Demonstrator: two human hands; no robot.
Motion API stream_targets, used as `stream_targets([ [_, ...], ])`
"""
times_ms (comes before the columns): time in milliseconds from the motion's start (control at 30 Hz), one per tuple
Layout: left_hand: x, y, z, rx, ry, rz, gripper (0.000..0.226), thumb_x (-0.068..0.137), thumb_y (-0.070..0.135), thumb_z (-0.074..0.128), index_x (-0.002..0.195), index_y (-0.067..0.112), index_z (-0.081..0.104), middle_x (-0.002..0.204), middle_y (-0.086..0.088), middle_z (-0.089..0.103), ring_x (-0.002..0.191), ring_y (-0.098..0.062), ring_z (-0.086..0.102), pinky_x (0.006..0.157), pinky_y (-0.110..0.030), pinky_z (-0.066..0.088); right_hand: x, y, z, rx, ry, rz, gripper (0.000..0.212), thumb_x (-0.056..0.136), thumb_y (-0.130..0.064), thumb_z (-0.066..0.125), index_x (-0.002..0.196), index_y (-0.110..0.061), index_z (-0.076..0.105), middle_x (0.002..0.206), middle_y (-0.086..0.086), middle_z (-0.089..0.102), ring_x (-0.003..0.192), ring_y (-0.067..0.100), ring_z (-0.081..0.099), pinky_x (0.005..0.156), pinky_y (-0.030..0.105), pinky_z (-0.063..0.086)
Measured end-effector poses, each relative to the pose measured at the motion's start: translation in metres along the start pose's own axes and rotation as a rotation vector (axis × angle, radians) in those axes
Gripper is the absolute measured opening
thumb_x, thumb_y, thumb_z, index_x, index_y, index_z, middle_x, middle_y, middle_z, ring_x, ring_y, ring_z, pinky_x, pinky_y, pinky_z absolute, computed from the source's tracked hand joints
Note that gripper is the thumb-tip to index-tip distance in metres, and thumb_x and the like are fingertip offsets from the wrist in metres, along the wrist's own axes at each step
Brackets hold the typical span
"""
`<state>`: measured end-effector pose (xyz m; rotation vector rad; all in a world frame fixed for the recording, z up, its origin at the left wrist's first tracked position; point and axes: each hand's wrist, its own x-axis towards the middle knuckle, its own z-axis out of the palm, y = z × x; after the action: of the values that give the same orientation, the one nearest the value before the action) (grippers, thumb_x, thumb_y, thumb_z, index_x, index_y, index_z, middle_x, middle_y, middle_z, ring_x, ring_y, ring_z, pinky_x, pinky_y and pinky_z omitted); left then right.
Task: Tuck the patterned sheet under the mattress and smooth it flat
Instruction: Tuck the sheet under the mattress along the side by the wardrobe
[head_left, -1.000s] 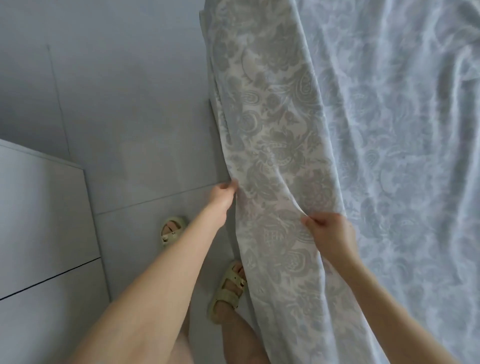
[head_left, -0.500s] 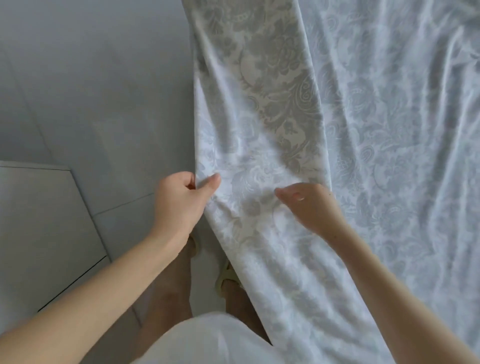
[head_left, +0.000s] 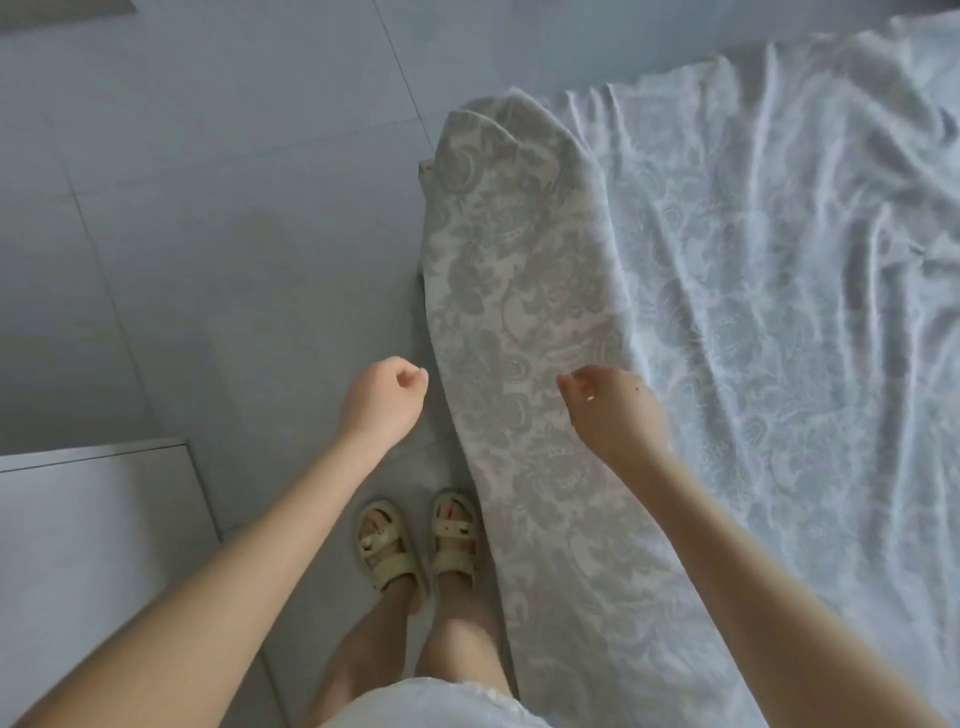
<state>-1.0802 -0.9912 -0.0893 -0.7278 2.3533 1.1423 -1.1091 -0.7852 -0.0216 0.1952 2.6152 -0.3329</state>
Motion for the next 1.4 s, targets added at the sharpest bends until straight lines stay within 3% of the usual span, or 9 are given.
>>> stream_targets([
  [300,0.121,0.037,-0.025,-0.21,-0.009,-0.108,0.019,0.092,0.022,0.045,0.075,0.016,0.045,0.073,-0.01,0.043,0.068,-0.018,0.041,0.066,-0.031,0.031,0.103,-0.077,-0.028,-0.042,0.191,-0.221,0.033,0.098,-0.032,0.043,0.119,-0.015,0.061,0.11,0.003,0.066,0.099,0.022,0.06,0.075,0.032,0.046],
  [533,0.24,0.087,-0.047,-0.978,0.11,-0.445,0.024,0.093,0.007,0.047,0.072,0.013,0.054,0.075,-0.004,0.055,0.079,-0.022,0.055,0.069,-0.024,0.048,0.24,-0.147,-0.05,-0.179,0.338,-0.61,0.026,0.09,-0.023,0.055,0.107,-0.009,0.067,0.106,0.007,0.068,0.098,0.032,0.061,0.084,0.041,0.047],
  [633,0.286,0.099,-0.043,-0.862,0.021,-0.464,0.021,0.093,0.015,0.051,0.072,0.016,0.055,0.074,-0.001,0.057,0.079,-0.022,0.055,0.069,-0.03,0.045,0.304,-0.176,-0.053,-0.413,0.13,-0.549,0.043,0.093,-0.043,0.044,0.122,-0.014,0.055,0.121,0.001,0.059,0.117,0.026,0.049,0.102,0.039,0.031],
  [733,0.308,0.11,-0.039,-0.794,-0.116,-0.477,0.023,0.093,0.027,0.053,0.074,0.016,0.058,0.077,0.001,0.06,0.071,-0.015,0.057,0.068,-0.028,0.043,0.338,-0.19,-0.049,-0.518,-0.023,-0.529,0.028,0.093,-0.039,0.042,0.091,-0.016,0.06,0.101,0.002,0.065,0.105,0.025,0.055,0.094,0.038,0.03],
  [867,0.309,0.122,-0.036,-0.706,-0.298,-0.394,0.027,0.094,0.035,0.052,0.09,0.011,0.064,0.091,-0.005,0.065,0.08,-0.019,0.06,0.072,-0.027,0.044,0.323,-0.148,-0.055,-0.325,0.124,-0.631,0.032,0.086,-0.027,0.046,0.064,-0.013,0.063,0.067,0.001,0.065,0.073,0.025,0.061,0.072,0.033,0.042],
  [1000,0.3,0.136,-0.034,-0.673,-0.513,-0.418,0.038,0.089,0.045,0.058,0.112,0.016,0.067,0.107,0.0,0.068,0.098,-0.018,0.063,0.078,-0.028,0.047,0.298,-0.106,-0.081,-0.139,0.195,-0.688,0.028,0.084,-0.03,0.054,0.069,-0.016,0.072,0.072,-0.005,0.071,0.073,0.019,0.067,0.08,0.027,0.042],
  [1200,0.306,0.138,-0.039,-0.624,-0.415,-0.376,0.03,0.08,0.033,0.072,0.077,0.003,0.073,0.083,-0.014,0.072,0.077,-0.02,0.065,0.07,-0.029,0.047,0.314,-0.16,-0.12,-0.056,-0.069,-0.289,0.044,0.085,-0.062,0.047,0.082,-0.025,0.072,0.071,-0.017,0.065,0.073,0.007,0.061,0.06,0.015,0.036],
  [1300,0.304,0.143,-0.053,-0.376,-0.267,-0.219,0.036,0.078,0.031,0.071,0.068,-0.003,0.066,0.07,-0.02,0.067,0.063,-0.032,0.059,0.059,-0.039,0.043,0.35,-0.183,-0.115,-0.303,-0.175,-0.161,0.057,0.081,-0.075,0.039,0.101,-0.029,0.068,0.081,-0.013,0.07,0.083,0.01,0.062,0.059,0.023,0.037],
  [1400,0.293,0.152,-0.086,-0.358,-0.247,-0.086,0.034,0.08,0.028,0.073,0.066,-0.002,0.065,0.069,-0.021,0.067,0.066,-0.037,0.059,0.06,-0.042,0.047,0.363,-0.198,-0.088,-0.52,-0.365,-0.161,0.036,0.086,-0.051,0.054,0.067,-0.021,0.062,0.067,-0.008,0.059,0.065,0.013,0.055,0.051,0.022,0.031],
])
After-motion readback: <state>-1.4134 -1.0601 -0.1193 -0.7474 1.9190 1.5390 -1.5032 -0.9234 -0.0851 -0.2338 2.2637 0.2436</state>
